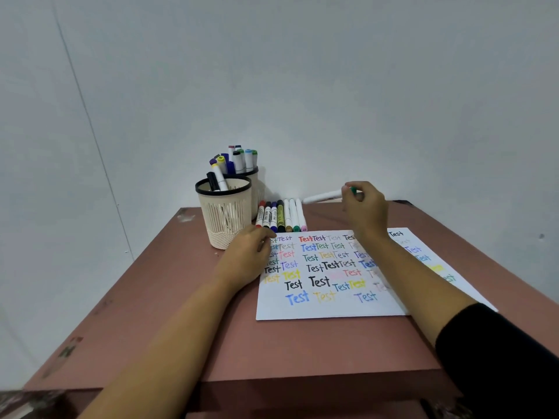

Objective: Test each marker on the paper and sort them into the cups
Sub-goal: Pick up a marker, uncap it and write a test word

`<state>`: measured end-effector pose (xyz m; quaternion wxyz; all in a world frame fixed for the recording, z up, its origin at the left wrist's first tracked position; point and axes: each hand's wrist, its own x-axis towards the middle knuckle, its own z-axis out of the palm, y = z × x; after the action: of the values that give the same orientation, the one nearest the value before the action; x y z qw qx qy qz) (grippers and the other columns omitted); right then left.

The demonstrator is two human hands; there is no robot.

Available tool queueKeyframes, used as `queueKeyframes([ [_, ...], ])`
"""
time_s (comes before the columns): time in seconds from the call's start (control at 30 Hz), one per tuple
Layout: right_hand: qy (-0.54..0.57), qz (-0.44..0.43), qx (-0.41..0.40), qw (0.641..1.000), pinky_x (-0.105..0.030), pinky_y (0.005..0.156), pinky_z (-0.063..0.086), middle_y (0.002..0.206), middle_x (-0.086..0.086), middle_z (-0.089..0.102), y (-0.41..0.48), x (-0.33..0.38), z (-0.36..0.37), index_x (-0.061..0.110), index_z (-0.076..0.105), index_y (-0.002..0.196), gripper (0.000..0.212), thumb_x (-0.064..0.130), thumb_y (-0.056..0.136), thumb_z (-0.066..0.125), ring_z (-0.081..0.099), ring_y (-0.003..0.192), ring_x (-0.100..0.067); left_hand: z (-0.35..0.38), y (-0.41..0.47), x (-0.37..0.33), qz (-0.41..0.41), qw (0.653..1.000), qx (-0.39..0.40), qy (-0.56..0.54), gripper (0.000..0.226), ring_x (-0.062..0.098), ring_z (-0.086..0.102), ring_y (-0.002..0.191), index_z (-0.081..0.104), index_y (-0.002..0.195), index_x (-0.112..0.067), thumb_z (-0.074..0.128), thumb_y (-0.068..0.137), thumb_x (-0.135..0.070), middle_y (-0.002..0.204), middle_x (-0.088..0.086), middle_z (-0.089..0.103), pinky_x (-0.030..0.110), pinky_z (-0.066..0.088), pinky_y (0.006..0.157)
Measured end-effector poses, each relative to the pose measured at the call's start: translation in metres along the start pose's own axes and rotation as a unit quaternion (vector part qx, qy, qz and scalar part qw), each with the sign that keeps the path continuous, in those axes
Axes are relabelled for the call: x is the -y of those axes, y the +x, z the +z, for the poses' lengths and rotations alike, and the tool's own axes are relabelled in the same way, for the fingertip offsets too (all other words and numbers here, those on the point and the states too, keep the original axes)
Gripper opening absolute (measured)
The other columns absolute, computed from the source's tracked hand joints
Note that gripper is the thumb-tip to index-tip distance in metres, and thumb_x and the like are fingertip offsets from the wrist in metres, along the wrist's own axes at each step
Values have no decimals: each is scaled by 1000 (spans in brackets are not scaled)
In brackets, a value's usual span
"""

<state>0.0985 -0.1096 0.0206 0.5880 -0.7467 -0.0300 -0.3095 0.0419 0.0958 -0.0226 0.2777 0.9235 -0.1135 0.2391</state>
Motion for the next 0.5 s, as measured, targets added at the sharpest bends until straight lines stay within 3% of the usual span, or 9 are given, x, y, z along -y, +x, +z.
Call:
queueKeyframes([
  [0.07,53,27,-8,998,-27,65,49,65,0,60,-7,7,-8,11,62,91,12,22,93,56,56,55,-9,-1,-2,-5,19,1000,-23,-6,28,20,54,97,60,118,-7,48,93,-9,108,9,55,16,34,81],
  [0.2,121,88,-8,989,-16,43,42,58,-2,54,-25,17,-18,9,53,80,25,28,95,55,45,36,-1,-2,-6,-11,92,993,-67,6,34,24,53,104,57,120,-3,58,90,-18,112,12,53,21,35,91],
  [0.33,175,133,35,975,-21,41,37,54,-2,49,-43,18,-14,11,50,71,30,29,95,56,40,39,-8,-2,-9,-15,118,990,-78,23,53,19,52,100,59,116,-3,51,83,-43,109,11,55,20,36,88],
  [0.4,196,134,72,969,-20,40,36,52,-1,47,-48,17,-10,11,53,71,30,28,95,55,39,39,-8,-2,-10,-16,121,990,-74,21,55,16,52,96,60,114,-4,50,81,-46,106,10,57,16,36,85],
  [0.5,214,129,128,960,-19,41,35,48,2,46,-52,16,-8,10,56,73,30,27,97,52,38,40,-7,-1,-11,-16,109,992,-56,22,51,21,56,91,59,117,-5,56,83,-43,101,9,60,23,40,80],
])
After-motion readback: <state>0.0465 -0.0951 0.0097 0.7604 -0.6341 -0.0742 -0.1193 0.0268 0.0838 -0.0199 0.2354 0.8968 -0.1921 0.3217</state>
